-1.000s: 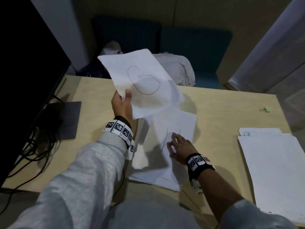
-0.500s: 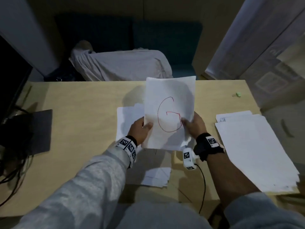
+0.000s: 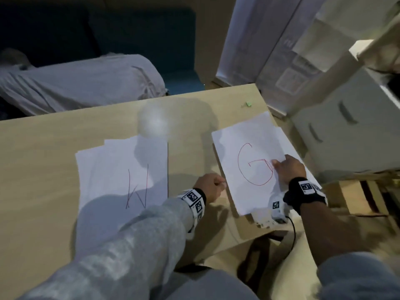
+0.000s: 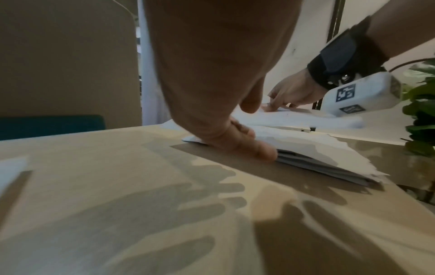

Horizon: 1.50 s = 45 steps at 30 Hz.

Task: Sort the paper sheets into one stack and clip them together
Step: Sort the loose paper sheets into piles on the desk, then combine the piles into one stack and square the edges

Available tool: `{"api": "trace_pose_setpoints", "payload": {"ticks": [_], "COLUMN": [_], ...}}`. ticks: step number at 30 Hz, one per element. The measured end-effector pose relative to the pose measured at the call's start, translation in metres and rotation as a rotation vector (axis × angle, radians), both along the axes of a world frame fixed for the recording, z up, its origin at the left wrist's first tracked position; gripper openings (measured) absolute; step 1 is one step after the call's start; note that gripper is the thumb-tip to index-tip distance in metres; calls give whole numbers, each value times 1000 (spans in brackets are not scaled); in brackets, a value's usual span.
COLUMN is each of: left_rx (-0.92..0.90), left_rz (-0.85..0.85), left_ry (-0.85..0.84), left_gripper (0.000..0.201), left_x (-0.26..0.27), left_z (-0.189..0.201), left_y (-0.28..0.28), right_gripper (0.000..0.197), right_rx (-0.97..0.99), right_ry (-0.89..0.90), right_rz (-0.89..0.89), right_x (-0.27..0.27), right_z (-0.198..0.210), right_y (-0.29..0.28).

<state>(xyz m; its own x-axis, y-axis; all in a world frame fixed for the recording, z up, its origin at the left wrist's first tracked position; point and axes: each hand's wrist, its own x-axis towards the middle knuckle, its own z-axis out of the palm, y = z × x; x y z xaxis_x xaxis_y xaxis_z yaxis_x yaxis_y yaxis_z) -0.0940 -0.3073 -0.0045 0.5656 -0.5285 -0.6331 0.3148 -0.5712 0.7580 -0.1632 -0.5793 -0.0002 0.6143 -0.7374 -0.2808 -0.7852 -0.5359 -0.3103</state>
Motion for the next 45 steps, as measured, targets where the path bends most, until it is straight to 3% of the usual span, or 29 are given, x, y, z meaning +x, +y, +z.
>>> {"api": "trace_pose_setpoints", "payload": {"ticks": [5,8,12,14,19,23,24,26,28,32,36,38,41,45], "left_rx": [72,81,69,85,44,75,88,73,57,97,291,299,235,312], "left_rz": [-23,-30,-68,-68,28,129,160,266,346,343,191,189,291,385], "left_ry": [73,162,166,121,140,174,200,246,307,347,88,22,75,52], "left_gripper": [34,40,16,22,51,89,85,54,29,49,86,83,83,92], "left_x": [-11,-17,-19,-18,-14,-12,-12,-10,-9,-9,-11,-10,-5,0], "left_z": [-20,-22,-23,-22,-23,-65,-59,-27,-25,-34,-37,-38,-39,-36], "left_y": [-35,-45,-55,-60,-69,-75,-74,-69,-65,-53,-44,-39,-28,-16], "right_gripper": [51,64,90,102,80,90,95,100,99,92,87,85,101,83], "right_rx": [-58,-2,138,113,96,101,134,183,129,131,280,323,315,408], "right_ry": [216,208,141,184,214,180,184,219,272,280,278,288,347,229], "right_rz": [-38,-116,-184,-149,21,-15,-26,-19,1,-66,-166,-131,-66,-141], "right_x": [-15,-23,-25,-25,-17,-5,-1,6,9,11,19,25,27,25], "right_z": [-25,-39,-43,-46,-49,-50,-51,-49,-48,-51,-49,-58,-68,-43], "right_y": [-64,-86,-88,-85,-63,-44,-41,-35,-29,-13,3,4,10,39]}}
